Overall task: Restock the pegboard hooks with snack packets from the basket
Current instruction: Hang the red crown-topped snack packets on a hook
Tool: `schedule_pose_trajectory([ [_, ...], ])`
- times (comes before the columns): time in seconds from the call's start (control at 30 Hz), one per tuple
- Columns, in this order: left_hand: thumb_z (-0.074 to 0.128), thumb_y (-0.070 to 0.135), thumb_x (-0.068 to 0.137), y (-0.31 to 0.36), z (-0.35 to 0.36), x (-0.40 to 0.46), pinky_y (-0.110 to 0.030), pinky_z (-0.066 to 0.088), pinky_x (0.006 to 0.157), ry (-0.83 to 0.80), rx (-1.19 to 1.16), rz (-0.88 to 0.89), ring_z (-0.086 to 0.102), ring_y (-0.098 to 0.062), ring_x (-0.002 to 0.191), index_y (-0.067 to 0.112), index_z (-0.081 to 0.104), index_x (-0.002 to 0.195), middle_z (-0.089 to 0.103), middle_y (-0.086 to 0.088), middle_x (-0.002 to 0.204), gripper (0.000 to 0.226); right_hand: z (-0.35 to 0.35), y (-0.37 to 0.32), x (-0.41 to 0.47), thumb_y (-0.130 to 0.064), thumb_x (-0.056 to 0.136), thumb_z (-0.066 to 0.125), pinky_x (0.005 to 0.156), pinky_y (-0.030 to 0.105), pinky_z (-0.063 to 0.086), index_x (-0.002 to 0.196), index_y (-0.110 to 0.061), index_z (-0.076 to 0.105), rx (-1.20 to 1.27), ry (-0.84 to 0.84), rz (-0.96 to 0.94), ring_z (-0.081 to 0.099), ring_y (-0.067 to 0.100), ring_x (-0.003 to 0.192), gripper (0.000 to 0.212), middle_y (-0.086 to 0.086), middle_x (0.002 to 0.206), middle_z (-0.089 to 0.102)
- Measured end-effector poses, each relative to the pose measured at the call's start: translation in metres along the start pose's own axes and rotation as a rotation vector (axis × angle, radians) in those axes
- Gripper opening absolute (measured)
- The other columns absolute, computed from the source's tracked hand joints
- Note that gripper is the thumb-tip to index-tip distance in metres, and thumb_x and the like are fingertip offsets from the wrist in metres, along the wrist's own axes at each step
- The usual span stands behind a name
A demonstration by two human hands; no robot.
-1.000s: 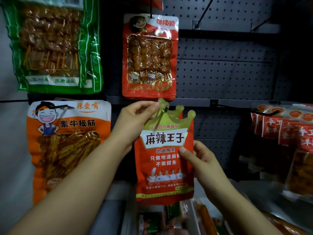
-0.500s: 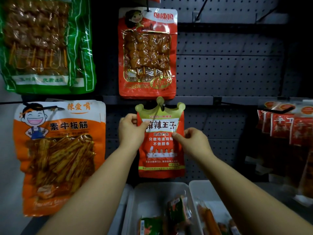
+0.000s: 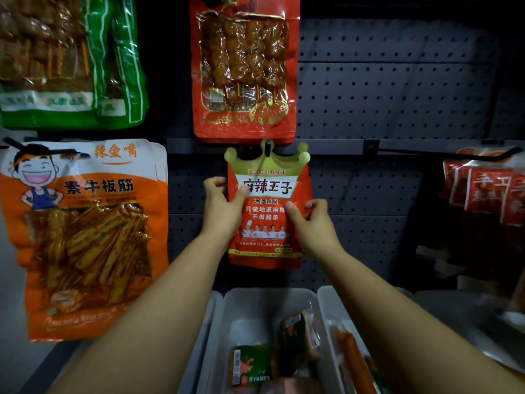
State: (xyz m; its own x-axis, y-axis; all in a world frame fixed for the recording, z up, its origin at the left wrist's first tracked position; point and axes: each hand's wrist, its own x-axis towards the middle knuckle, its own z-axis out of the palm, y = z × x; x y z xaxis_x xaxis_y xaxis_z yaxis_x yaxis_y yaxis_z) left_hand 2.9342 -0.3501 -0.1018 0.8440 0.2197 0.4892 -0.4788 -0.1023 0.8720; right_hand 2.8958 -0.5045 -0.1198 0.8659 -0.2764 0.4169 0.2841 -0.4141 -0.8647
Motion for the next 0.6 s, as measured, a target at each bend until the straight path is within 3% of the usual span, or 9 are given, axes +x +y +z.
schedule_pose_trajectory([
  [0.1, 0.066, 0.032, 0.086, -0.018, -0.008, -0.020, -0.019, 0.048, 0.069, -0.158, 0.041, 0.031, 0.059, -0.003, 0.090, 0.018, 0.026, 0.139, 0.054, 0.009, 0.113, 0.068, 0.003, 0.015, -0.019, -0.039, 0.092, 0.056, 0.085, 0.033, 0.050, 0.138, -0.019, 0.028, 0.129, -0.124, -0.011, 0.059, 0.017, 0.103, 0.058, -0.005, 0.118, 0.052],
  [0.17, 0.066, 0.029, 0.085, -0.031, -0.012, -0.032, -0.026, 0.050, 0.081, -0.221, 0.085, 0.056, 0.059, -0.011, 0.103, 0.019, 0.028, 0.142, 0.054, 0.001, 0.126, 0.069, 0.004, 0.027, -0.029, -0.037, 0.093, 0.056, 0.089, 0.031, 0.050, 0.143, -0.019, 0.027, 0.124, -0.166, -0.015, 0.057, 0.015, 0.109, 0.061, -0.002, 0.130, 0.051],
  [0.23, 0.066, 0.029, 0.086, -0.037, -0.014, -0.038, -0.040, 0.050, 0.094, -0.235, 0.084, 0.042, 0.056, -0.019, 0.114, 0.021, 0.033, 0.140, 0.052, -0.005, 0.132, 0.063, 0.006, 0.033, -0.032, -0.038, 0.093, 0.056, 0.097, 0.039, 0.050, 0.144, -0.017, 0.029, 0.128, -0.155, 0.006, 0.057, 0.020, 0.116, 0.061, 0.006, 0.138, 0.051],
  [0.33, 0.065, 0.030, 0.086, -0.034, -0.014, -0.042, -0.048, 0.047, 0.099, -0.210, 0.093, -0.005, 0.054, -0.022, 0.119, 0.020, 0.033, 0.141, 0.050, -0.008, 0.135, 0.064, 0.008, 0.032, -0.032, -0.038, 0.092, 0.057, 0.100, 0.043, 0.048, 0.143, -0.016, 0.031, 0.127, -0.126, 0.025, 0.055, 0.024, 0.119, 0.061, 0.009, 0.140, 0.049],
  [0.4, 0.067, 0.030, 0.085, -0.033, -0.014, -0.047, -0.039, 0.043, 0.102, -0.139, 0.170, -0.013, 0.048, -0.023, 0.125, 0.018, 0.032, 0.143, 0.042, -0.008, 0.142, 0.069, 0.007, 0.034, -0.037, -0.038, 0.089, 0.061, 0.101, 0.043, 0.047, 0.143, -0.017, 0.031, 0.129, -0.119, 0.048, 0.053, 0.024, 0.122, 0.065, 0.008, 0.141, 0.047],
  [0.47, 0.071, 0.030, 0.082, -0.031, -0.018, -0.059, -0.029, 0.037, 0.094, -0.007, 0.250, 0.021, 0.040, -0.018, 0.128, 0.019, 0.031, 0.142, 0.032, -0.006, 0.146, 0.073, 0.000, 0.043, -0.046, -0.038, 0.086, 0.065, 0.102, 0.039, 0.044, 0.143, -0.018, 0.033, 0.088, -0.082, 0.088, 0.050, 0.024, 0.124, 0.068, 0.007, 0.143, 0.044],
  [0.53, 0.073, 0.026, 0.079, -0.028, -0.022, -0.077, -0.023, 0.035, 0.093, 0.082, 0.253, 0.131, 0.039, -0.011, 0.123, 0.023, 0.037, 0.136, 0.034, -0.001, 0.139, 0.068, -0.014, 0.053, -0.057, -0.033, 0.086, 0.067, 0.097, 0.034, 0.044, 0.140, -0.017, 0.038, 0.058, -0.009, 0.117, 0.051, 0.021, 0.116, 0.063, 0.009, 0.140, 0.046],
  [0.6, 0.072, 0.018, 0.080, -0.022, -0.019, -0.100, -0.007, 0.037, 0.088, 0.059, 0.175, 0.230, 0.048, 0.000, 0.114, 0.031, 0.043, 0.123, 0.040, 0.006, 0.128, 0.053, -0.034, 0.061, -0.073, -0.025, 0.087, 0.067, 0.091, 0.033, 0.046, 0.130, -0.015, 0.049, 0.090, 0.052, 0.132, 0.054, 0.019, 0.103, 0.048, 0.011, 0.132, 0.053],
])
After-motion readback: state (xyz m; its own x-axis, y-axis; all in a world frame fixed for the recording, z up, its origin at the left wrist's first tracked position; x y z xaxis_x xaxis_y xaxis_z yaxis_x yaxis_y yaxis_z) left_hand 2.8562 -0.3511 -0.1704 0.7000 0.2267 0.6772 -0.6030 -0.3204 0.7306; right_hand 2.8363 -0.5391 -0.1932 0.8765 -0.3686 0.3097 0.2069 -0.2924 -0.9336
